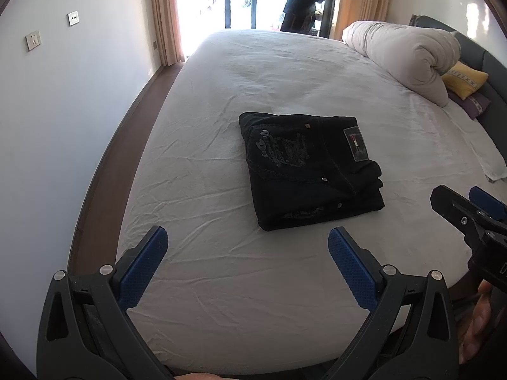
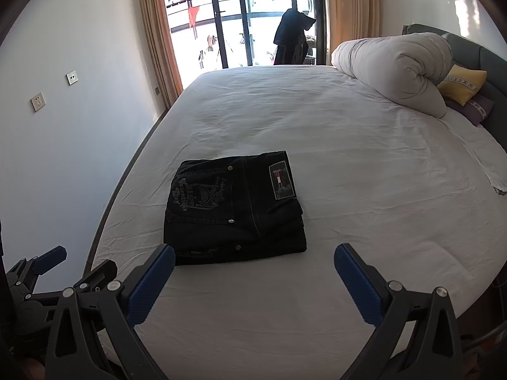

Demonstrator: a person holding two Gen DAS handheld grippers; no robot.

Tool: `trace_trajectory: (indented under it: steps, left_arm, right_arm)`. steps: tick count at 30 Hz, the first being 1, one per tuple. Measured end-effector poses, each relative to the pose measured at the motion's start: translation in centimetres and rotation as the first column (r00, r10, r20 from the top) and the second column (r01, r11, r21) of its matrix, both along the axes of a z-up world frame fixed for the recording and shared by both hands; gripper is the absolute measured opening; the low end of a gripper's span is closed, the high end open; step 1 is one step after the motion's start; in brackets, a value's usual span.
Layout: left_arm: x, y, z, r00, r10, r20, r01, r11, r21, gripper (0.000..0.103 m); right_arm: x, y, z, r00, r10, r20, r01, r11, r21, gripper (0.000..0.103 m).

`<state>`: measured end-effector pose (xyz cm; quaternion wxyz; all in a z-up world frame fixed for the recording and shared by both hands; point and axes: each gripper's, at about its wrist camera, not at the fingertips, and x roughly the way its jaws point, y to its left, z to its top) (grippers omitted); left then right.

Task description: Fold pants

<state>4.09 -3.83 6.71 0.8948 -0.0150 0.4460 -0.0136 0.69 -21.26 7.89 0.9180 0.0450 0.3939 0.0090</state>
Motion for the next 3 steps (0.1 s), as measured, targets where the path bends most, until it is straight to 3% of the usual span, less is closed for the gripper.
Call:
trace_trajectory:
  steps: [3]
  left_arm:
    - [0.06, 0.11, 0.0, 1.0, 0.001, 0.001, -0.001, 1.0, 0.006, 0.103]
  right_arm:
    - [-0.31, 0.02, -0.23, 1.0, 0.001, -0.002, -0.001, 1.0, 0.001, 0.103]
